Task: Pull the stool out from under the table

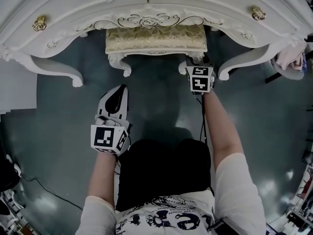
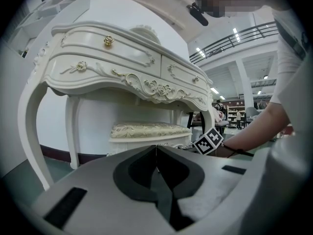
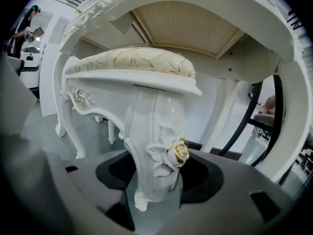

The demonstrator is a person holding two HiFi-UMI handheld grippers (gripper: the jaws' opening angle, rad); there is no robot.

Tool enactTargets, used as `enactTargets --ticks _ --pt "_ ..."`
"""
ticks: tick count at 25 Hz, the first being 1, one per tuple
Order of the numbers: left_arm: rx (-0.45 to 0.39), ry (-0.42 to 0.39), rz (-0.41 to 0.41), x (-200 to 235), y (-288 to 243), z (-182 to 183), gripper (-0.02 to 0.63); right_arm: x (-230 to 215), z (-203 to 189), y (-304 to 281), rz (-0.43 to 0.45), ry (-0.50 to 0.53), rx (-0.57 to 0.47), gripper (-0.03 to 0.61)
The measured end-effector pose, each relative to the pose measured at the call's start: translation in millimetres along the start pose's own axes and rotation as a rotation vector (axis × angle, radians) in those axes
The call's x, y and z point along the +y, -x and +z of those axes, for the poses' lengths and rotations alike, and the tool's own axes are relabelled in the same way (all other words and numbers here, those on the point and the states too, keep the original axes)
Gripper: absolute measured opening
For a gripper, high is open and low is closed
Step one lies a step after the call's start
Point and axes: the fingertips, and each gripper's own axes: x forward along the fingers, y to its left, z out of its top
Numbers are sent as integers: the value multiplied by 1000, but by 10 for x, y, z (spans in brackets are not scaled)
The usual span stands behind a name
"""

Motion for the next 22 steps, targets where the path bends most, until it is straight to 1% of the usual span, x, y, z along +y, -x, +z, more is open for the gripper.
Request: enactTargets --ticks 7,12,22 --pt "11 -8 28 -125 180 -126 20 41 -118 260 13 7 -59 276" --pt "20 4 46 -333 378 -193 20 38 -284 482 51 23 -39 275" --pt "-6 -16 65 -826 712 -70 20 181 -599 1060 96 8 -6 276"
